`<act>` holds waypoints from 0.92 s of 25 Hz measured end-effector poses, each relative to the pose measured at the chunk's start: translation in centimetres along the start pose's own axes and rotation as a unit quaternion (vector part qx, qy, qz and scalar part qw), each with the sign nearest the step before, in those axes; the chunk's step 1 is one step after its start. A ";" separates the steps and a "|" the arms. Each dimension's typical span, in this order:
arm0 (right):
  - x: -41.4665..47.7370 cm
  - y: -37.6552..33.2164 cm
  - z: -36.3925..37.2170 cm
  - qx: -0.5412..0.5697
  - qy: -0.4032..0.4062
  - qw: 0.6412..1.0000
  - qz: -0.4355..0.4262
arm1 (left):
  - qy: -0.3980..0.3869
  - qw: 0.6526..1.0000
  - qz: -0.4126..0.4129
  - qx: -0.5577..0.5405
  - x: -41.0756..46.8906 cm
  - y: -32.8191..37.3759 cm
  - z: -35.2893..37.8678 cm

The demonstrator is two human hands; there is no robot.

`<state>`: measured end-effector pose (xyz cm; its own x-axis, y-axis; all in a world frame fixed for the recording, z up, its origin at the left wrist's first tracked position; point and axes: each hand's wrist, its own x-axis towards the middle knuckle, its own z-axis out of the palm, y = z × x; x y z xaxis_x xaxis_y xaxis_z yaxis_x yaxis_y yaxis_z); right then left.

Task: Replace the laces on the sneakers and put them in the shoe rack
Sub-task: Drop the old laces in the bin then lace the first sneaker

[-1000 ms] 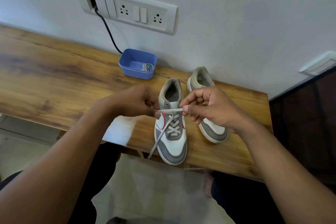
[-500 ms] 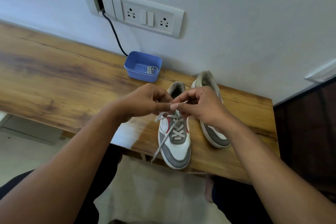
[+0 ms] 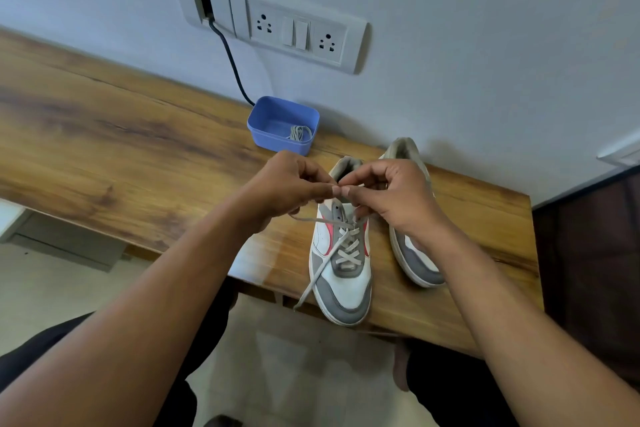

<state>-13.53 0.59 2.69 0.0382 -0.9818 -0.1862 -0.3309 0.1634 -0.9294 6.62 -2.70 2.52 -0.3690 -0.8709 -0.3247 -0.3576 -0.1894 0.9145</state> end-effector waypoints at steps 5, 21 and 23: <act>-0.1 -0.2 -0.3 0.052 -0.007 0.999 0.016 | 0.039 0.998 -0.031 -0.046 0.3 -0.1 0.5; 0.2 1.7 -0.4 -0.268 -0.014 0.963 0.006 | 0.022 0.995 -0.063 0.074 0.3 -1.8 1.8; 0.2 1.7 -0.2 -0.340 -0.063 0.938 0.000 | 0.012 0.994 -0.075 0.076 0.2 -2.0 2.1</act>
<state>-14.25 0.70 1.12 0.1350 -0.9554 -0.2628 -0.8545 0.0220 -0.5190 5.49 -1.55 0.13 -0.2823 -0.8490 -0.4467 -0.5336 -0.2480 0.8086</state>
